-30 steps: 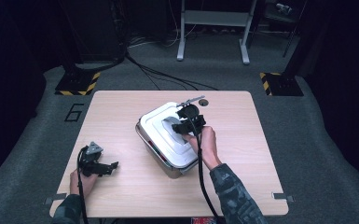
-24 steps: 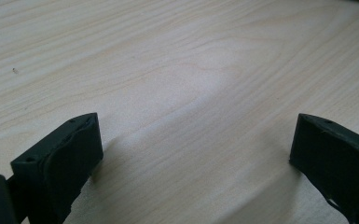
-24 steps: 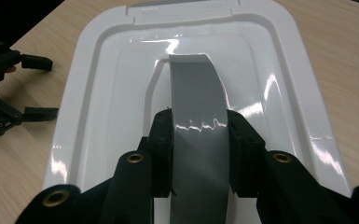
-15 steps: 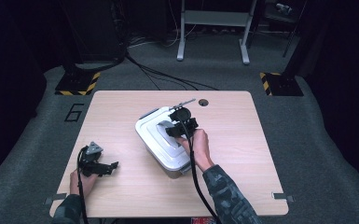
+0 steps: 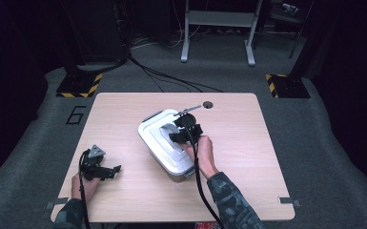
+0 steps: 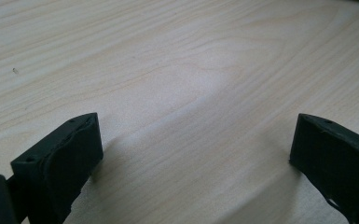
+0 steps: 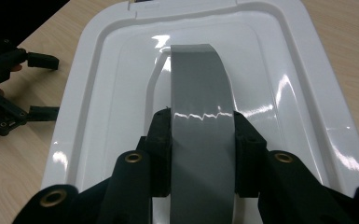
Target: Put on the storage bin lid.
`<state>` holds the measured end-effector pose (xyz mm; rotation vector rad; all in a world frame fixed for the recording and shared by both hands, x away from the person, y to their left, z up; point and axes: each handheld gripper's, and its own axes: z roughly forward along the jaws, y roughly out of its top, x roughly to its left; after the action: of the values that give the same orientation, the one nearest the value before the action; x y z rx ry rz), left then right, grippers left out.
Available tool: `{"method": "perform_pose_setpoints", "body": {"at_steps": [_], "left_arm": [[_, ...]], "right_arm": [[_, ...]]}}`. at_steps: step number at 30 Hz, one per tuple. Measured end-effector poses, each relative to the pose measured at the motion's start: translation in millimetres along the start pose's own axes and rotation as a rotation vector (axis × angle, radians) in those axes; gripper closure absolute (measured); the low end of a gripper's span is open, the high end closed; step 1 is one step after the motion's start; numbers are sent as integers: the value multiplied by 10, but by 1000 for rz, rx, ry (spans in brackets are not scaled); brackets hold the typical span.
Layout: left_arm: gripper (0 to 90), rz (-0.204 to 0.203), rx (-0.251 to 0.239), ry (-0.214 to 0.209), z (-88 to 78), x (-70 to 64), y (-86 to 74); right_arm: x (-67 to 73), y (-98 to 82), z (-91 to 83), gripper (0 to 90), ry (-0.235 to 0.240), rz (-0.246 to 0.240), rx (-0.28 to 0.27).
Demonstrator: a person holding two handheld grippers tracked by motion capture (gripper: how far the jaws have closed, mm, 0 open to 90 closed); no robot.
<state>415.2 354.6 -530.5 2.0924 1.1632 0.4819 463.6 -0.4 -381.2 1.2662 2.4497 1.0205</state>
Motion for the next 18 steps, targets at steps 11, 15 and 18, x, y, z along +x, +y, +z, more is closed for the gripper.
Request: {"method": "perform_pose_setpoints", "body": {"at_steps": [11,15,18], "left_arm": [[20,1,0,-1,1,1,0],[21,1,-1,-1,1,2,0],[21,1,0,-1,1,1,0]], "right_arm": [[-56,9,-104,305,-6,0,-21],[-113,3,-237,186,-2,-6,-51],[-167,-7,-358,134,-3,-19,-65]]}}
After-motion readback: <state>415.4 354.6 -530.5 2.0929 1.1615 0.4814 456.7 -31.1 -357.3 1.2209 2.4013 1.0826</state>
